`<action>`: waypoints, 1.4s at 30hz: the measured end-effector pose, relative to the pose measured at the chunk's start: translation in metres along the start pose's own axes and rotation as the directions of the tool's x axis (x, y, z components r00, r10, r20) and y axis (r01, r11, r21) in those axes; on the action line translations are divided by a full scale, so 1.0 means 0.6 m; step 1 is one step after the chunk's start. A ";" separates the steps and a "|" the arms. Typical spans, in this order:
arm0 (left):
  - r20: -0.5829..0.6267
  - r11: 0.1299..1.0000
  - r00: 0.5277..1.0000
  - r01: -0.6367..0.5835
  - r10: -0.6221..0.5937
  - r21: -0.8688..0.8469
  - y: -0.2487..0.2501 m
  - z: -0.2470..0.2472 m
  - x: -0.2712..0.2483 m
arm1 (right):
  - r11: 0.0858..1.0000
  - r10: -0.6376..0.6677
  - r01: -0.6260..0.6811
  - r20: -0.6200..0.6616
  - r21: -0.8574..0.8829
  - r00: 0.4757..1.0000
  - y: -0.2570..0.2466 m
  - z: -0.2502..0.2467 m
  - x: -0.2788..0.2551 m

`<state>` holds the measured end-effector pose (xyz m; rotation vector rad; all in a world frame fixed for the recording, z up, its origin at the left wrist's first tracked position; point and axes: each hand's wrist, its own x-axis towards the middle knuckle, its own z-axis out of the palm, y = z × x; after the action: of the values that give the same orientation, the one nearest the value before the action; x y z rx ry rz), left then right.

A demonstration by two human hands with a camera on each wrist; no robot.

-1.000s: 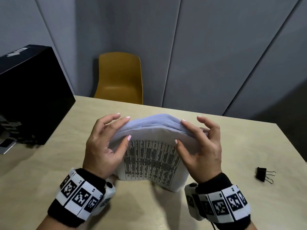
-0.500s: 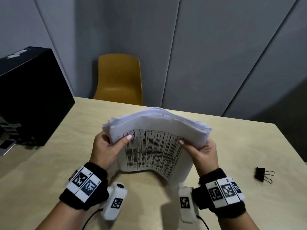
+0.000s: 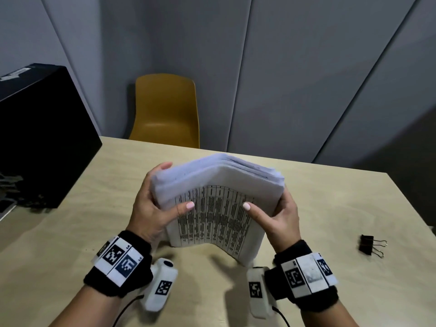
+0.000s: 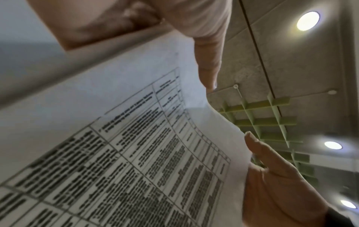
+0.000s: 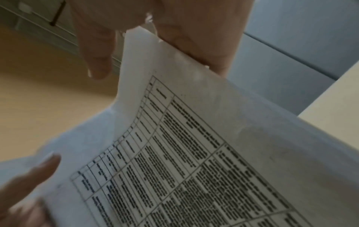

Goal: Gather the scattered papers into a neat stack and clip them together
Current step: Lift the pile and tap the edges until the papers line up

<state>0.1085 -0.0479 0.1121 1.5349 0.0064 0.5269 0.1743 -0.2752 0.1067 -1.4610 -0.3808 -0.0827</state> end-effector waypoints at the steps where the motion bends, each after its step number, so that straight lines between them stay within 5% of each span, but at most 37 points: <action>1: -0.025 1.000 1.000 -0.005 0.005 -0.006 -0.003 -0.005 0.002 | 1.000 -0.023 0.023 -0.031 0.006 0.999 0.000 0.000 0.001; 6: 0.008 0.996 0.999 -0.047 0.046 0.075 -0.004 0.007 0.000 | 0.999 -0.044 0.044 -0.019 -0.005 0.999 0.000 0.009 0.002; 11: -0.107 0.993 0.991 -0.073 0.083 0.096 -0.003 0.008 0.002 | 1.000 -0.016 0.014 -0.094 -0.020 0.995 0.006 0.010 0.002; 14: -0.236 0.970 0.957 -0.121 0.170 0.208 0.001 0.016 -0.006 | 0.981 -0.137 0.111 -0.162 -0.159 0.977 -0.004 0.019 -0.002; 16: -0.257 0.905 0.912 -0.214 0.320 0.367 0.004 0.016 -0.003 | 0.918 -0.322 0.266 -0.161 -0.295 0.933 -0.019 0.024 0.003; 19: -0.085 0.665 0.848 -0.343 0.522 0.664 0.011 0.012 0.004 | 0.719 -0.500 0.410 -0.008 -0.561 0.866 -0.034 0.022 0.013; 25: -0.031 0.662 0.896 -0.303 0.442 0.686 0.016 0.002 0.000 | 0.760 -0.427 0.330 -0.046 -0.560 0.903 -0.031 0.016 0.009; 36: 0.010 0.619 0.875 -0.350 0.484 0.703 0.027 -0.009 0.000 | 0.766 -0.412 0.358 0.019 -0.535 0.911 -0.038 0.015 -0.002; 38: -0.063 0.756 0.930 -0.252 0.361 0.604 0.016 -0.014 -0.002 | 0.778 -0.398 0.342 0.007 -0.527 0.917 -0.034 0.009 -0.003; 40: -0.151 0.938 0.984 -0.038 0.096 0.345 0.003 -0.020 -0.002 | 0.896 -0.266 0.229 -0.046 -0.381 0.963 -0.019 -0.004 0.000; 42: -0.151 0.975 0.987 0.093 -0.063 0.204 -0.017 -0.018 0.002 | 0.983 -0.072 0.067 -0.026 -0.172 0.997 -0.004 -0.008 0.006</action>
<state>0.1096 -0.0368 0.1021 1.6922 0.2398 0.5874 0.1779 -0.2798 0.1095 -1.6142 -0.4066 -0.1991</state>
